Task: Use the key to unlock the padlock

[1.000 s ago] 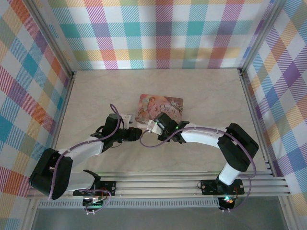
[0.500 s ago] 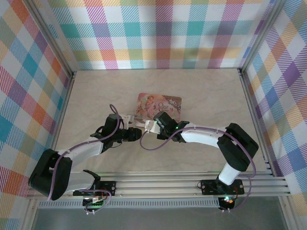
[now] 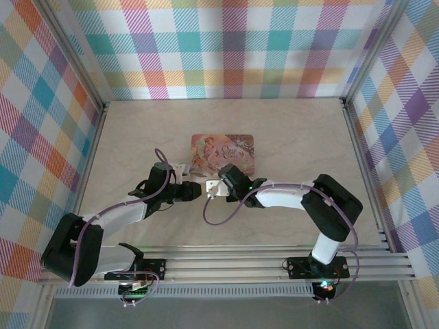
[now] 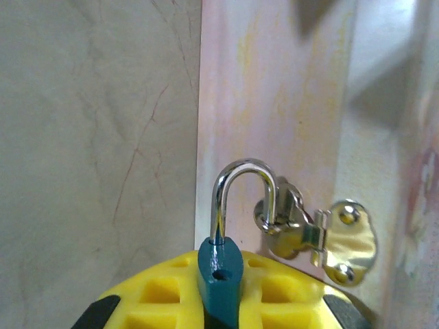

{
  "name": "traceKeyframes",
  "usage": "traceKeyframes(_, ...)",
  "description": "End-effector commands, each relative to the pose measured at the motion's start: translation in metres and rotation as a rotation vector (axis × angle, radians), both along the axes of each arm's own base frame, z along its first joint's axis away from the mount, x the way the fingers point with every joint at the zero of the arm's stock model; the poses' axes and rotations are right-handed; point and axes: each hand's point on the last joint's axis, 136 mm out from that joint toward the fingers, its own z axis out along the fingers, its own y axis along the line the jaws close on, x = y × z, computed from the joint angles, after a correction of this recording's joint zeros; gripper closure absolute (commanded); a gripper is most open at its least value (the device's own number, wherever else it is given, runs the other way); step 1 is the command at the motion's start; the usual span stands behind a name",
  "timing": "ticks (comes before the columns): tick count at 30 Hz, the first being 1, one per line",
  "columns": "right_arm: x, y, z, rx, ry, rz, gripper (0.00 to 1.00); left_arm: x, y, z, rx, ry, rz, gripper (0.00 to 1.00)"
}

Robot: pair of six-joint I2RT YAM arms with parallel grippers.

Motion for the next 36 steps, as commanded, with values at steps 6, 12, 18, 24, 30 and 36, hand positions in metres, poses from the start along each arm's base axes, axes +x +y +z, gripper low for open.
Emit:
traceKeyframes(6, 0.007, 0.015, 0.014, 0.017, -0.122, 0.046, 1.00, 0.001, 0.009, -0.003, 0.013, 0.026, 0.037, 0.71)
traceKeyframes(12, 0.012, 0.019, 0.041, 0.070, -0.131, 0.002, 1.00, 0.005, 0.008, 0.001, 0.013, 0.022, 0.039, 0.71)
traceKeyframes(18, 0.015, 0.012, 0.055, 0.063, -0.134, -0.050, 1.00, 0.006, 0.008, 0.000, 0.016, 0.026, 0.042, 0.71)
traceKeyframes(24, 0.012, 0.002, 0.061, 0.036, -0.096, -0.113, 1.00, 0.007, 0.011, -0.003, 0.027, 0.031, 0.053, 0.71)
traceKeyframes(30, 0.011, -0.001, 0.048, -0.013, -0.096, -0.091, 1.00, 0.007, 0.011, -0.003, 0.027, 0.033, 0.054, 0.71)
traceKeyframes(36, 0.010, 0.013, 0.053, 0.023, -0.095, -0.069, 1.00, 0.004, 0.019, -0.005, 0.045, 0.039, 0.079, 0.71)
